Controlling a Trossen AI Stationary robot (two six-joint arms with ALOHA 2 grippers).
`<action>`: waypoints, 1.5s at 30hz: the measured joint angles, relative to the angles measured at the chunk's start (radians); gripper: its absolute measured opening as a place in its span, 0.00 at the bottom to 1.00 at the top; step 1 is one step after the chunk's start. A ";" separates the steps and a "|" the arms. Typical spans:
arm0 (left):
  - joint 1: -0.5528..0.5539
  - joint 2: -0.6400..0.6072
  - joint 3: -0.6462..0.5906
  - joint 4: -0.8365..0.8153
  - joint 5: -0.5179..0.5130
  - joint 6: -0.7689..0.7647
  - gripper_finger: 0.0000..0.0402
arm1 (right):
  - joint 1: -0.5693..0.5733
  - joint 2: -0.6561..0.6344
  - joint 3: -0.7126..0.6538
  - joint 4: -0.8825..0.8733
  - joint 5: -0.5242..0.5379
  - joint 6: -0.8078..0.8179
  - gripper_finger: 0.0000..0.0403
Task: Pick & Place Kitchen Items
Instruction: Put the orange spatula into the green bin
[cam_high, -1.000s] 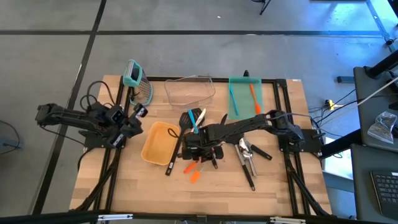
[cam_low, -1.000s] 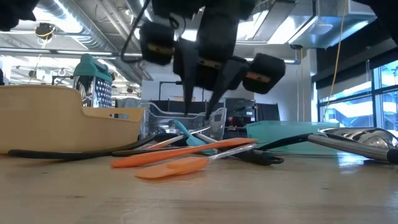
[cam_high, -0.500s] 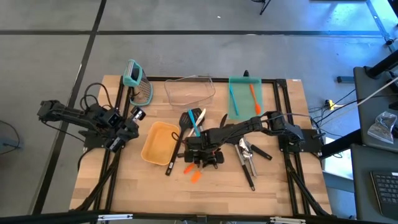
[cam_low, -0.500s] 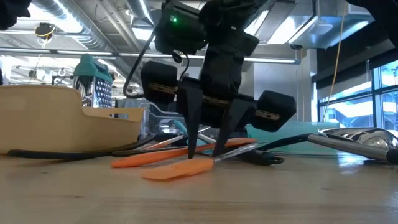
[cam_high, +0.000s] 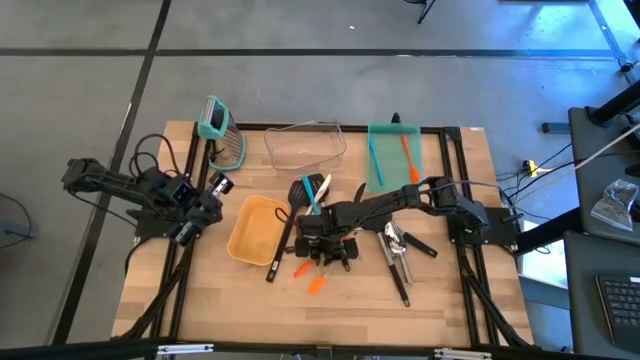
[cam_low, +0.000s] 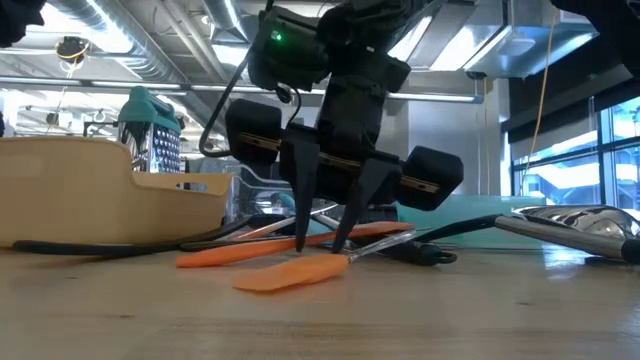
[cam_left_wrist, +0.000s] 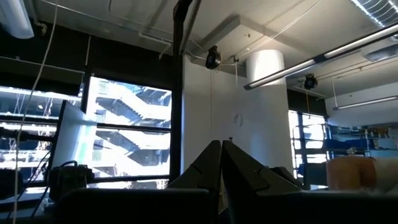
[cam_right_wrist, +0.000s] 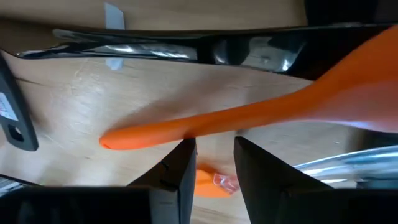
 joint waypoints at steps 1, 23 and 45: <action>-0.003 0.000 0.000 0.000 0.000 0.006 0.02 | -0.002 0.000 0.000 -0.002 -0.002 0.000 0.28; -0.015 0.000 0.000 0.000 0.000 0.014 0.02 | 0.020 -0.008 0.003 0.544 -0.489 -0.265 0.28; -0.015 0.018 0.000 0.000 -0.047 0.012 0.02 | 0.142 -0.009 0.003 1.131 -0.268 -0.752 0.28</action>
